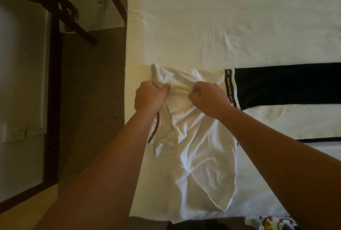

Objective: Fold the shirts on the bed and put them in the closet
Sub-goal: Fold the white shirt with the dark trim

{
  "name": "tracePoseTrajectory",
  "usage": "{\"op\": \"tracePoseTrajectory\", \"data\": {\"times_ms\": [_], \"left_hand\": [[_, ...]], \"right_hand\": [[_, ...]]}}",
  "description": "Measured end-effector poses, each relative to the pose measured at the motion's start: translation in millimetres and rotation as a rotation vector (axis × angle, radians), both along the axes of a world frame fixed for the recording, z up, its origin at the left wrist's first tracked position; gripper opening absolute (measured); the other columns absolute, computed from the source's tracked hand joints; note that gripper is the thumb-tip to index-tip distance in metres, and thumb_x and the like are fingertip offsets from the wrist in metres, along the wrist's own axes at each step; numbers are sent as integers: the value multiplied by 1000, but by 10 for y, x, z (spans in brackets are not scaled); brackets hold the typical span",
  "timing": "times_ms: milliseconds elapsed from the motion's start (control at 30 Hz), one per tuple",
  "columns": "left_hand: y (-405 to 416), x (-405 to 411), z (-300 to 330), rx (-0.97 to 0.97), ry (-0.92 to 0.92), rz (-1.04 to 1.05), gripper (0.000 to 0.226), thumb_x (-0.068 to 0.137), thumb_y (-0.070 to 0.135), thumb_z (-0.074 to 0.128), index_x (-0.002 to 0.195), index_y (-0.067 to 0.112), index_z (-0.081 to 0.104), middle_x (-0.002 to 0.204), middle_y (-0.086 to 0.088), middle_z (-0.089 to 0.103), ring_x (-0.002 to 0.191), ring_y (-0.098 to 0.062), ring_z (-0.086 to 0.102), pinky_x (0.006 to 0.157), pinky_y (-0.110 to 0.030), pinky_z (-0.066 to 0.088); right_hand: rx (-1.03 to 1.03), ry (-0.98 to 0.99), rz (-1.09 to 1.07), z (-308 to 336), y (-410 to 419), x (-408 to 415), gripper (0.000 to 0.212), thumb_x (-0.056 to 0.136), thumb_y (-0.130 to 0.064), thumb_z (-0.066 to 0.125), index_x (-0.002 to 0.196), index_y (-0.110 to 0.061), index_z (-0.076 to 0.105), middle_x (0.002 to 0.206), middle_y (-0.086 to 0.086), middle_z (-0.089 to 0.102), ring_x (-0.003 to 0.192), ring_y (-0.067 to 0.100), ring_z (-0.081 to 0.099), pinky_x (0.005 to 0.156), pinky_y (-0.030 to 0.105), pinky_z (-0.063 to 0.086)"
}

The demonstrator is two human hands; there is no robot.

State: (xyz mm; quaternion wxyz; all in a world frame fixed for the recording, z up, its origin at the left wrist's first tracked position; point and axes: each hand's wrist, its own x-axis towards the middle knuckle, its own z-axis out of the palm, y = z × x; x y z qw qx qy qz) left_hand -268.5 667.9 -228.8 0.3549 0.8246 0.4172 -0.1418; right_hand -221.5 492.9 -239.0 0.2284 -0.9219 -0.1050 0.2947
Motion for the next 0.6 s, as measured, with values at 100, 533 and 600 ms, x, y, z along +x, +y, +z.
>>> {"op": "tracePoseTrajectory", "data": {"times_ms": [100, 533, 600], "left_hand": [[9, -42, -19, -162, -6, 11, 33, 87, 30, 76, 68, 13, 55, 66, -1, 55, 65, -22, 57, 56, -28, 37], [236, 303, 43, 359, -1, -295, 43, 93, 52, 55, 124, 22, 56, 127, -9, 54, 122, -35, 47, 95, -45, 41], [311, 354, -55, 367, 41, -454, 38, 96, 49, 54, 125, 25, 56, 131, -9, 52, 126, -36, 43, 100, -47, 36]], "right_hand": [[8, 58, -9, -2, 1, 20, 21, 89, -33, 59, 104, -18, 63, 97, 2, 63, 89, 26, 59, 81, 40, 53], [-129, -310, -99, -99, -428, 485, 36, 96, -20, 46, 131, -19, 57, 130, 8, 49, 121, 31, 43, 99, 48, 43], [-203, -290, -69, -150, -505, 567, 31, 98, -24, 46, 127, -21, 57, 128, 6, 48, 122, 31, 40, 101, 47, 36]]}}
